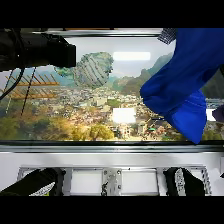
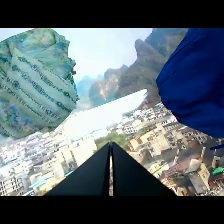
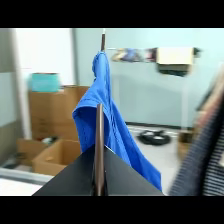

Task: Fold the clothes and pants, and hang the long-sleeved shirts on hangers.

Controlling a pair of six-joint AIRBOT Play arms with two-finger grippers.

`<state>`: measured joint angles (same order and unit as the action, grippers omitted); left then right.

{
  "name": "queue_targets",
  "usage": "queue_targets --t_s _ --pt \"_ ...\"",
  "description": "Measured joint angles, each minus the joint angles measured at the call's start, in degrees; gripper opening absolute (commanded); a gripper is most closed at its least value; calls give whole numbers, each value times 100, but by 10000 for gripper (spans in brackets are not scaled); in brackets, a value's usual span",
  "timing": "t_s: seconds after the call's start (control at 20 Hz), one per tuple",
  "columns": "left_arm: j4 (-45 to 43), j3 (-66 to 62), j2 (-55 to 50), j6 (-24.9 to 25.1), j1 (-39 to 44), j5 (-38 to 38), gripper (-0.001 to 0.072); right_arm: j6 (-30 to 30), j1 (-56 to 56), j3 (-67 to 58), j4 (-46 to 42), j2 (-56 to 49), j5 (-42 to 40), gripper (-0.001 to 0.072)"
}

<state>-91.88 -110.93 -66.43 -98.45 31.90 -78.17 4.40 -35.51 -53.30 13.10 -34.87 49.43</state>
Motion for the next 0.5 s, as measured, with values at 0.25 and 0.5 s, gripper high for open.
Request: queue_targets --t_s 0.25,0.5 --pt "24 0 -2 -33 -299 481 528 428 175 0 42 -20 1331 4" --pt "46 0 -2 -162 -542 634 528 778 671 74 52 -221 2380 4"
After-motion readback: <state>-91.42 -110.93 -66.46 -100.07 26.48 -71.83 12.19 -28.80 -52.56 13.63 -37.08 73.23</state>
